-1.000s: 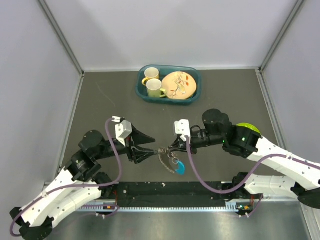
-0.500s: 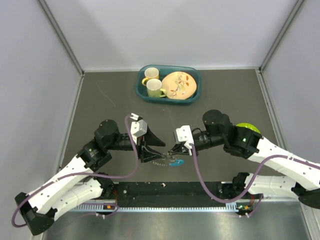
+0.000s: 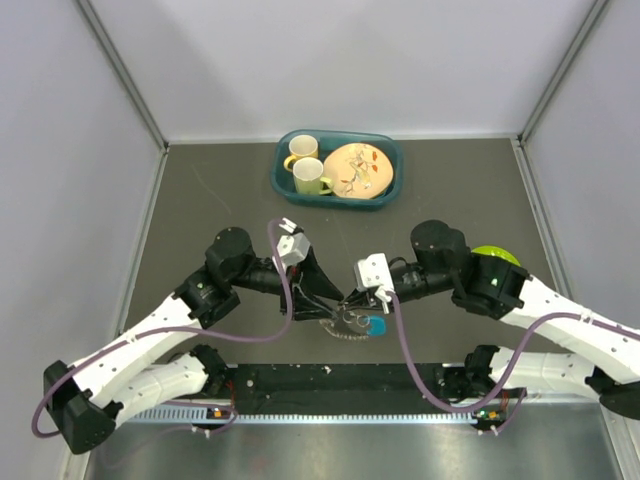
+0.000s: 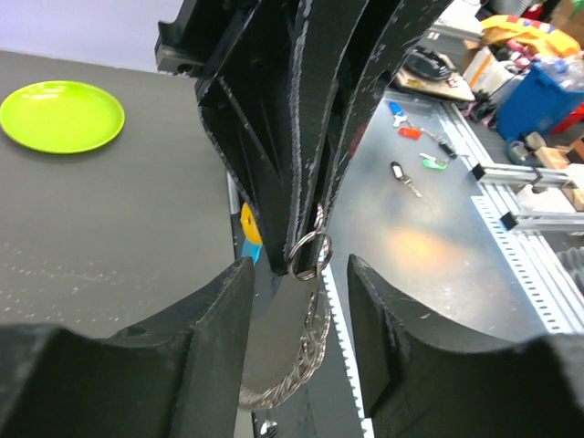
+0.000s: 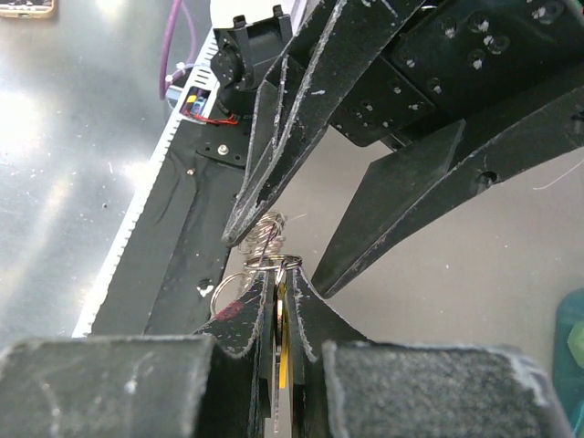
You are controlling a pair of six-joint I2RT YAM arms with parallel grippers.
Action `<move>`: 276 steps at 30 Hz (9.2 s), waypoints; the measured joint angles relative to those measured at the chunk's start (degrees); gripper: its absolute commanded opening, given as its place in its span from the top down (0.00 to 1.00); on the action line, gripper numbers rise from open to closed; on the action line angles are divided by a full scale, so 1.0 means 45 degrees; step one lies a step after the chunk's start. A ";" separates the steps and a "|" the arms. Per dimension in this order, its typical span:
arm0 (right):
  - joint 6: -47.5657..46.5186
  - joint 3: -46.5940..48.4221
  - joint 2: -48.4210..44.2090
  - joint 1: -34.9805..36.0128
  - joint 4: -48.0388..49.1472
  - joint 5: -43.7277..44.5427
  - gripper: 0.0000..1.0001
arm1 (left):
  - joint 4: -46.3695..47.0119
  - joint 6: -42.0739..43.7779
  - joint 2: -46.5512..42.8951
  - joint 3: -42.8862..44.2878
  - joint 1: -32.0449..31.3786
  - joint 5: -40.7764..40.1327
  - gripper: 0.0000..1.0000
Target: Remove the keys from the keyring
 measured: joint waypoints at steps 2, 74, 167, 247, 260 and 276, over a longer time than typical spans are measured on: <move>-0.0029 -0.0044 -0.0073 0.0000 0.0000 0.0010 1.00 | 0.0520 -0.0427 0.0136 0.0000 0.0000 0.0296 0.64; -0.7203 0.3371 0.1885 0.1875 -0.5838 1.0676 1.00 | 0.2312 -0.0403 0.0403 -0.0991 0.0257 -0.4726 0.51; -0.9913 0.0092 -0.1171 0.2773 -0.0782 0.8816 1.00 | 0.1909 0.0952 0.1841 0.1836 0.1311 0.0238 0.52; -0.9889 0.0170 -0.1219 0.2827 -0.0918 0.8927 1.00 | 1.0064 -0.6795 0.4002 0.0374 0.1341 0.2443 0.64; -0.9816 0.0170 -0.1234 0.2827 -0.0908 0.8966 1.00 | 1.0690 -0.7261 0.4153 0.0374 0.1331 0.2608 0.66; -0.9690 0.0165 -0.0957 0.2827 -0.0923 0.9102 1.00 | 0.5202 -0.3007 0.3376 0.1122 0.1307 0.1613 1.00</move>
